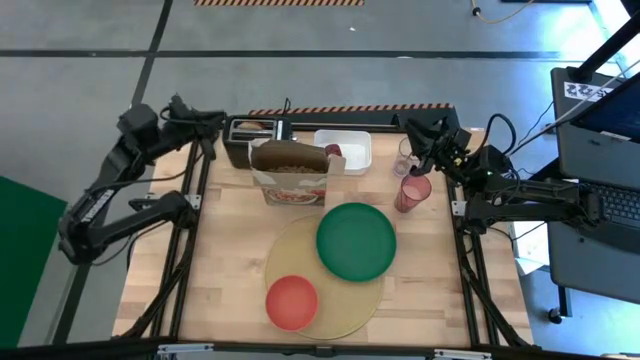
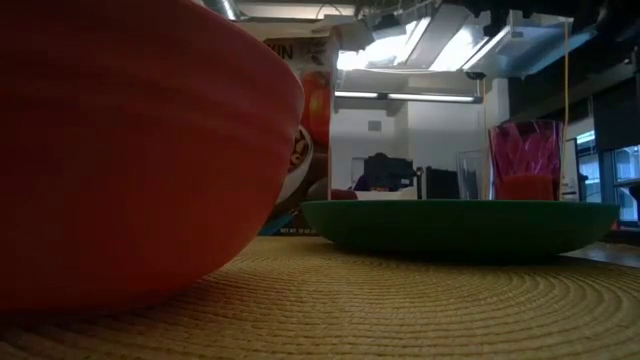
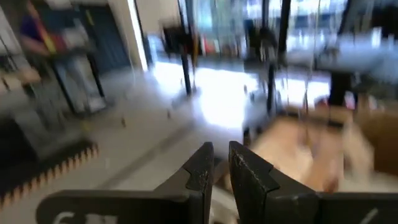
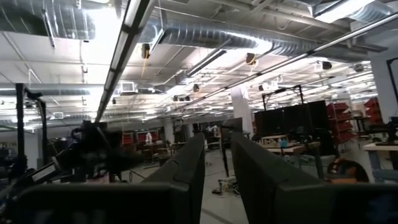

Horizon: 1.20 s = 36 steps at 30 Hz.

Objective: Arrange a breakfast setting
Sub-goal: Pour the cereal from the cereal box into the orange bowl

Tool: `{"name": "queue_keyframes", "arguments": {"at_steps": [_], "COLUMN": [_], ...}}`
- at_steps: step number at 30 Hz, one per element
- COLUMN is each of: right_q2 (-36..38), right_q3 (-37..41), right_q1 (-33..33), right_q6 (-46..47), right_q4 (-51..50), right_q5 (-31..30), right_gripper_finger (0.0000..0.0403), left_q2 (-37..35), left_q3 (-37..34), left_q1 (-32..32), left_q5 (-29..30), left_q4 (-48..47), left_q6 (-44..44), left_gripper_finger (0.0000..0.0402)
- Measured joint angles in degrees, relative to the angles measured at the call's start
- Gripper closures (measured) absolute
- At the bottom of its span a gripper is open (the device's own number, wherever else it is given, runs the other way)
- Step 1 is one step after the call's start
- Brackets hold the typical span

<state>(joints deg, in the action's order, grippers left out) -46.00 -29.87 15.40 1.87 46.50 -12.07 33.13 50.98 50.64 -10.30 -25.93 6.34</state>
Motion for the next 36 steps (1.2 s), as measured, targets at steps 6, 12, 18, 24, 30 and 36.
{"name": "queue_keyframes", "arguments": {"at_steps": [6,12,18,24,30,36], "right_q2": [0.0,0.0,0.0,0.0,0.0,0.0], "right_q3": [0.0,0.0,0.0,0.0,0.0,0.0], "right_q1": [0.0,0.0,0.0,0.0,0.0,0.0], "right_q6": [-1.07,-2.15,-2.13,-2.15,-1.64,-1.49], "right_q4": [-0.18,-2.3,-2.61,-2.93,-3.01,-3.01], "right_q5": [-2.03,-2.37,-0.39,-0.09,-0.24,-0.38], "right_gripper_finger": [0.0317,0.0317,0.0317,0.0317,0.0317,0.0317], "left_q2": [2.21,4.63,4.61,4.59,4.72,4.81], "left_q3": [-0.45,-7.0,-13.38,-16.98,-21.67,-22.38], "left_q1": [3.98,5.37,6.48,6.51,6.53,5.63], "left_q5": [-8.38,-15.07,-18.35,-22.21,-22.08,-19.14], "left_q4": [-14.16,-14.07,-14.11,-12.55,-12.47,-11.1], "left_q6": [2.84,3.42,5.6,12.53,20.87,21.38], "left_gripper_finger": [0.0356,0.0356,0.0376,0.0399,0.04,0.039]}}
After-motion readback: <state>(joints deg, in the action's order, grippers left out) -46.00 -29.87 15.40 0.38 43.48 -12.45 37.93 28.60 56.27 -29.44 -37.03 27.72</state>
